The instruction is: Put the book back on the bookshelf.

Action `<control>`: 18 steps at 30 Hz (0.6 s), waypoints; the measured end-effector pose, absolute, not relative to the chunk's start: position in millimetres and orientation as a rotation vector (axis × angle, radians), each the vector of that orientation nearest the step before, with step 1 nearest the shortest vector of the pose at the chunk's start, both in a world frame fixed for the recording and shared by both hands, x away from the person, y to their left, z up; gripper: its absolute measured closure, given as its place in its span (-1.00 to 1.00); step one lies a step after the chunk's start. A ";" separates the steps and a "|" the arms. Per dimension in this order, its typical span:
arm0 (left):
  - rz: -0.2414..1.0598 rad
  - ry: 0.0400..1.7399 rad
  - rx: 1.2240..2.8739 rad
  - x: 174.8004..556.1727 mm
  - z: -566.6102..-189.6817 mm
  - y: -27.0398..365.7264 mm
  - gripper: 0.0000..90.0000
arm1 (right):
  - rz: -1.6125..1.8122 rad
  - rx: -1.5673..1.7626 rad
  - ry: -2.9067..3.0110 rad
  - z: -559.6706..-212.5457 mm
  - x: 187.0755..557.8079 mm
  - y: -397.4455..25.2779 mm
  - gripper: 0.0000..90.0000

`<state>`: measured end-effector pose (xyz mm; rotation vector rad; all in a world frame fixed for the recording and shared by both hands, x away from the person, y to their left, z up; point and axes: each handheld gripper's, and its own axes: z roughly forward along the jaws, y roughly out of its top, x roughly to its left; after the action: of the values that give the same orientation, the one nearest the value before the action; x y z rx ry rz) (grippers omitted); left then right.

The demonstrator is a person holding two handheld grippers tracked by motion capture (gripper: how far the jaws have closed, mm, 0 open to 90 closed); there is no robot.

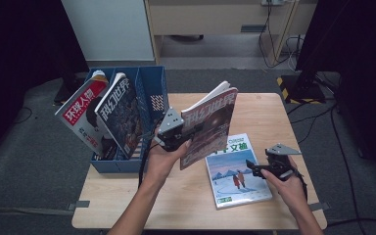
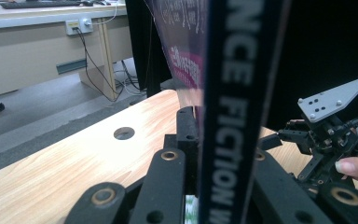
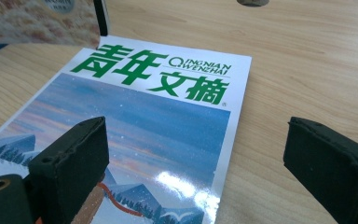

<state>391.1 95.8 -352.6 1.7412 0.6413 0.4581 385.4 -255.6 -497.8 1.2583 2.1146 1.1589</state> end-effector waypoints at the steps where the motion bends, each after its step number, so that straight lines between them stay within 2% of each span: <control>1: 0.463 0.640 1.745 390.9 -351.3 96.1 0.87 | 1.159 1.266 2.114 -498.4 385.3 -254.7 -0.84; 18: 0.512 0.603 1.780 383.1 -336.8 109.4 0.87 | 1.145 1.263 2.137 -501.3 382.4 -249.2 -0.84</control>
<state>383.1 109.4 -336.8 1.7797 0.6026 0.5117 382.4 -249.2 -501.3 1.2629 2.1373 1.1449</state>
